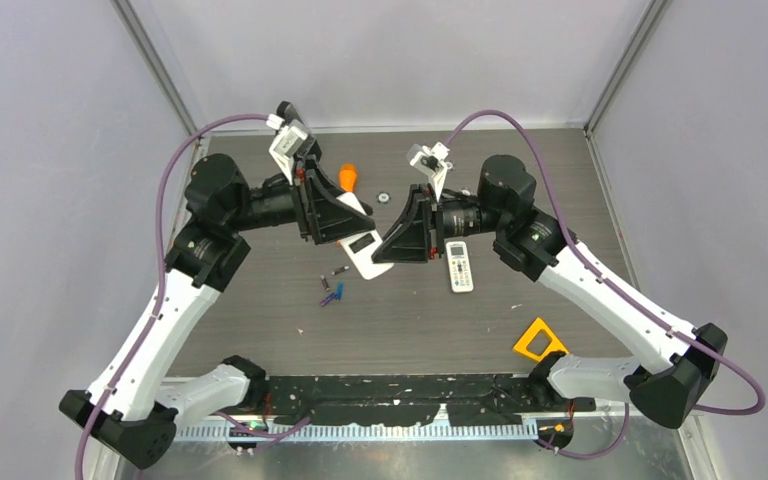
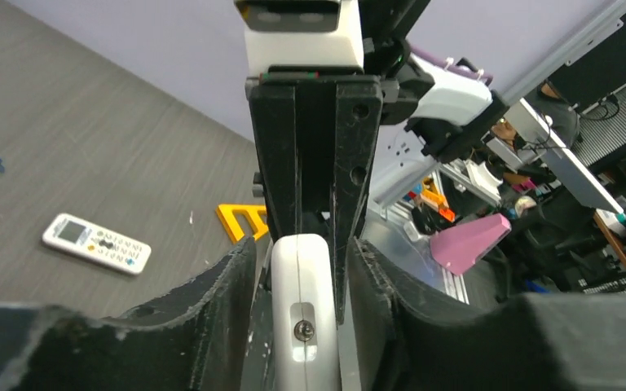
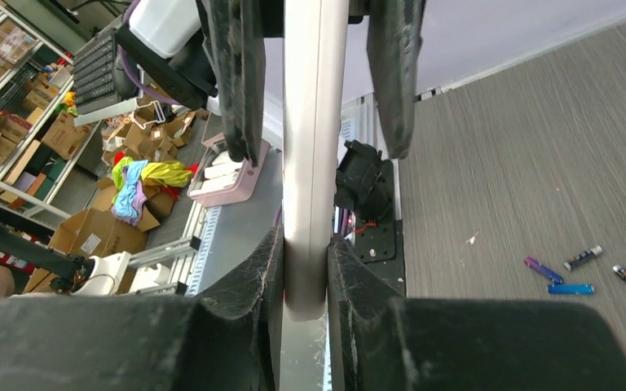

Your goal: Load the batteries into the remote control

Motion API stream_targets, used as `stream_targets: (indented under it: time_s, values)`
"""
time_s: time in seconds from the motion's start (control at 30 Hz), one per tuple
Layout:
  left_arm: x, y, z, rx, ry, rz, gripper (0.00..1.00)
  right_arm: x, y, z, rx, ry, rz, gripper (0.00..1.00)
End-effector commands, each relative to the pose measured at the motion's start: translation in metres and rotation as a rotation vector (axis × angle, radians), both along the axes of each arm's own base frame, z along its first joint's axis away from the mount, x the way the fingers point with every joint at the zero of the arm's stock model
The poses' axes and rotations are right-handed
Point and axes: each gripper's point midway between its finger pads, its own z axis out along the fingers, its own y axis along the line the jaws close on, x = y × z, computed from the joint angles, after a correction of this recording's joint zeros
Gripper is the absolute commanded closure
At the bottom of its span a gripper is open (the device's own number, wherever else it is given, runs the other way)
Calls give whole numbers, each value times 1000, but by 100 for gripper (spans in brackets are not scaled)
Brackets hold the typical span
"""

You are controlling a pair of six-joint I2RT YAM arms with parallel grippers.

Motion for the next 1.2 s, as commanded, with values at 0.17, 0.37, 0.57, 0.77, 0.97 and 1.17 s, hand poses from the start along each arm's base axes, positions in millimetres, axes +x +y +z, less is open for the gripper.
stream_targets:
  time_s: [0.17,0.37,0.57,0.77,0.97,1.17]
  values:
    - [-22,6,-21,75,22,-113,63,15,-7,10,6,-48,-50,95]
    - [-21,8,-20,71,29,-113,66,14,-9,6,-22,-51,-23,95]
    - [-15,4,-7,-19,41,-105,100,31,-8,8,-14,-48,-135,76]
    - [-2,9,19,-198,117,39,100,57,-15,37,197,16,-372,27]
    - [11,19,28,-317,176,162,100,82,-16,35,321,175,-563,28]
    - [22,28,22,-398,217,250,100,89,-18,34,357,224,-626,30]
